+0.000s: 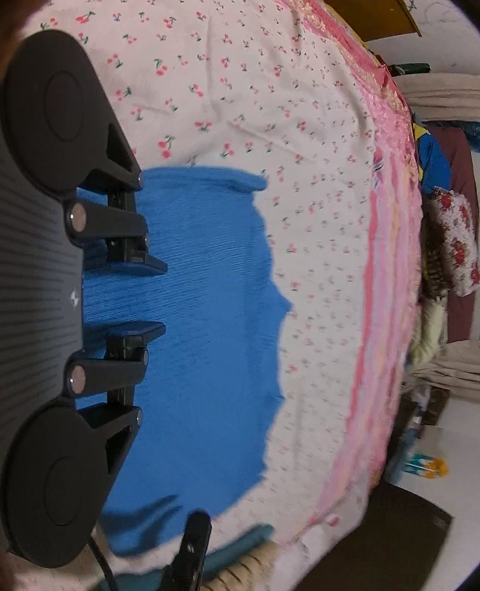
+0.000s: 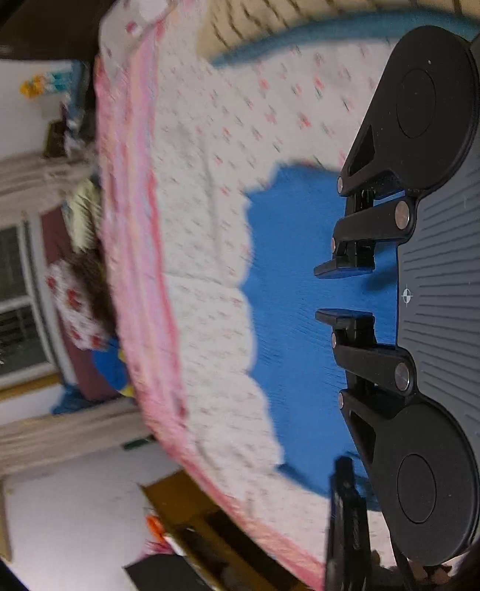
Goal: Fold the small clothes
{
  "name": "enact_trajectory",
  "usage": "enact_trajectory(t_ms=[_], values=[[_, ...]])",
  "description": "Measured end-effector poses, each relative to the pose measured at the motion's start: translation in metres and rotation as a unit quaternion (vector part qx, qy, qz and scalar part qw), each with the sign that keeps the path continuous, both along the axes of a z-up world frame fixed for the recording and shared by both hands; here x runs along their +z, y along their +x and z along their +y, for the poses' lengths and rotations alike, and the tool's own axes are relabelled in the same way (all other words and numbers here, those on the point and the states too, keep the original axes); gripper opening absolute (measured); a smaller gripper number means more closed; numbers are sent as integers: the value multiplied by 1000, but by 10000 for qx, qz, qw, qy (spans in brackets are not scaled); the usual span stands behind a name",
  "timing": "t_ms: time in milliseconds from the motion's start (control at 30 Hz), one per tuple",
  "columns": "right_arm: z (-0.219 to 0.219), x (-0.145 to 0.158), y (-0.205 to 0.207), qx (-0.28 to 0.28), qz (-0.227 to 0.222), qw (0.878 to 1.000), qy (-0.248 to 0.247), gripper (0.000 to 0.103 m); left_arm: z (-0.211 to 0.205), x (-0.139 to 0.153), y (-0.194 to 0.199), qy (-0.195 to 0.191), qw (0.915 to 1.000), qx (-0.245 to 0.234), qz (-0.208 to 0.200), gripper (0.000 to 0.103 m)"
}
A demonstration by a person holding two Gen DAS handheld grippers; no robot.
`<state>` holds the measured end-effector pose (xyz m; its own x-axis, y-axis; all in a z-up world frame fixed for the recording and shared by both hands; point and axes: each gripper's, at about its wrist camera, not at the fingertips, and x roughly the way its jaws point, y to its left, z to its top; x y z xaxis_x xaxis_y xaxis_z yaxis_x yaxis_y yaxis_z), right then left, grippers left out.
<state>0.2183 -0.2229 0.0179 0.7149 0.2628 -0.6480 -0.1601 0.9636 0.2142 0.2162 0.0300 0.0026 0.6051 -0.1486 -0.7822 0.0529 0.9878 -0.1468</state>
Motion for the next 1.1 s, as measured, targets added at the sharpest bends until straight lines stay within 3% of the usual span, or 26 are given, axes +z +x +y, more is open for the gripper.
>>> enact_trajectory(t_ms=[100, 200, 600, 800, 1100], values=[[14, -24, 10, 133, 313, 9994, -37, 20, -7, -12, 3, 182, 9998, -21, 54, 35], [20, -35, 16, 126, 338, 9993, -106, 19, -11, -14, 6, 318, 9995, -57, 36, 35], [23, -12, 6, 153, 144, 9997, 106, 21, -11, -10, 7, 333, 9994, -8, 67, 36], [30, -34, 13, 224, 485, 9986, 45, 21, -12, -12, 8, 387, 9992, -30, 90, 36], [24, -18, 8, 160, 310, 9990, 270, 23, -11, -8, 7, 334, 9994, -6, 84, 36]])
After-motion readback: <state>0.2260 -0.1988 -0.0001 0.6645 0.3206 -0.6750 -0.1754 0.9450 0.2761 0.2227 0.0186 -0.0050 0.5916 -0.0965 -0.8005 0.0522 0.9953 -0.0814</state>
